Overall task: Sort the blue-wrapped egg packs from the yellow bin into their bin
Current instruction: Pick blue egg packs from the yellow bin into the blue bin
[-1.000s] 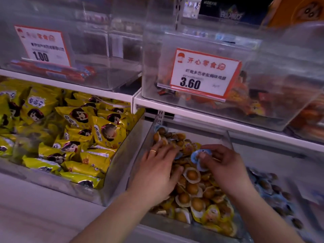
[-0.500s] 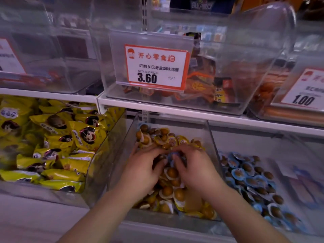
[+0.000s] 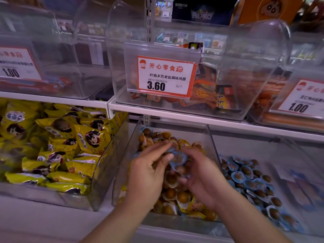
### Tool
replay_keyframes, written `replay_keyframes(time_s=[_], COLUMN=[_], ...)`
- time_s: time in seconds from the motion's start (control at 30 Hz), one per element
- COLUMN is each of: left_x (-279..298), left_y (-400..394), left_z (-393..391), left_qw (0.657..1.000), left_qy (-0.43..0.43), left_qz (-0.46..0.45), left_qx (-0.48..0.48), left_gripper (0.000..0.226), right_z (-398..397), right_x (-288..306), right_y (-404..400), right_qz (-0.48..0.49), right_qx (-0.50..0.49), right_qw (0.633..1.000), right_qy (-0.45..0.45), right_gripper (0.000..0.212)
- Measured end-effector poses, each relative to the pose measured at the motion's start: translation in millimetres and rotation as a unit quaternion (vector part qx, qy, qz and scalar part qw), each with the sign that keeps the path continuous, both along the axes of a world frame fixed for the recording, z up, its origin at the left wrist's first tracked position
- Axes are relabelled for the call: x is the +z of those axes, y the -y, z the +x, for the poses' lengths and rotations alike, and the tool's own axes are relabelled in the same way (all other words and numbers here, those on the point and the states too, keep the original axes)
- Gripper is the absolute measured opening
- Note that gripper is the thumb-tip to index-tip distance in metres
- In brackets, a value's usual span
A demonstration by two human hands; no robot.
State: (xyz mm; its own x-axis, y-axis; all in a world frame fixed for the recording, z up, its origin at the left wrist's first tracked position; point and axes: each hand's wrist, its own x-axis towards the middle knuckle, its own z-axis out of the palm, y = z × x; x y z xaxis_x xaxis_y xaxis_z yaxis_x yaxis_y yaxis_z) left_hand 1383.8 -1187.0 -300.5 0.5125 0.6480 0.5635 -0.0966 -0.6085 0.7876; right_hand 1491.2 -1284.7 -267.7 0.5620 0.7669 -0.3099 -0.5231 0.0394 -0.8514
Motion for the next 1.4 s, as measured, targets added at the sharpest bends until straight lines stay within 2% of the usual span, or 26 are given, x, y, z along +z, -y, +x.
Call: replay_keyframes(time_s=[0.03, 0.07, 0.13, 0.23, 0.4, 0.47, 0.57, 0.63, 0.7, 0.77, 0.8, 0.9, 1.07, 1.13, 1.27, 1.33, 1.4], left_x=[1, 3, 6, 7, -1, -2, -3, -3, -1, 3, 5, 10, 8, 3, 1, 2, 4], left_y=[7, 14, 24, 39, 45, 38, 29, 23, 15, 6, 1, -9, -16, -22, -32, -37, -42], left_z=[3, 5, 7, 8, 10, 12, 14, 14, 11, 4, -1, -28, -82, -98, -111, -111, -110], left_qw=[1.0, 0.999, 0.993, 0.986, 0.984, 0.979, 0.971, 0.966, 0.962, 0.958, 0.954, 0.954, 0.964, 0.967, 0.979, 0.983, 0.984], left_qy=[-0.009, -0.028, -0.076, -0.1, -0.131, -0.159, -0.196, -0.21, -0.217, -0.22, -0.221, -0.216, -0.211, -0.21, -0.186, -0.174, -0.17], left_qz=[0.004, 0.004, 0.008, 0.032, 0.08, 0.1, 0.116, 0.135, 0.157, 0.185, 0.2, 0.203, 0.134, 0.117, 0.065, 0.046, 0.028], left_qx=[-0.019, -0.043, -0.085, -0.131, -0.091, -0.079, -0.068, -0.063, -0.047, -0.016, 0.003, 0.047, 0.091, 0.085, 0.057, 0.046, 0.039], left_gripper=[0.029, 0.032, 0.04, 0.05, 0.052, 0.046, 0.041, 0.039, 0.038, 0.037, 0.038, 0.038, 0.032, 0.036, 0.038, 0.038, 0.037], right_z=[-5, -8, -11, 4, 66, 97, 140, 159, 167, 163, 157, 123, 29, -3, -35, -39, -35], right_x=[4, 6, 10, 15, 12, 5, -12, -24, -29, -27, -23, -9, 5, 3, -23, -37, -43], right_y=[3, 6, 12, 26, 68, 93, 133, 153, 162, 159, 153, 130, 70, 30, -57, -86, -99], right_qz=[0.022, 0.03, 0.017, 0.024, -0.029, -0.123, -0.306, -0.354, -0.359, -0.334, -0.309, -0.216, -0.117, -0.101, -0.182, -0.243, -0.27], right_qx=[0.032, 0.053, 0.029, -0.073, -0.134, -0.147, -0.134, -0.147, -0.171, -0.203, -0.218, -0.227, -0.105, -0.015, 0.164, 0.201, 0.213], right_qw=[0.998, 0.997, 0.999, 0.996, 0.976, 0.952, 0.868, 0.836, 0.822, 0.812, 0.813, 0.802, 0.763, 0.723, 0.634, 0.572, 0.543], right_qy=[-0.051, -0.049, 0.008, 0.051, 0.168, 0.238, 0.367, 0.392, 0.408, 0.434, 0.443, 0.508, 0.627, 0.683, 0.734, 0.757, 0.766], right_gripper=[0.029, 0.031, 0.032, 0.027, 0.015, 0.015, 0.025, 0.033, 0.034, 0.024, 0.018, 0.026, 0.022, 0.023, 0.047, 0.055, 0.059])
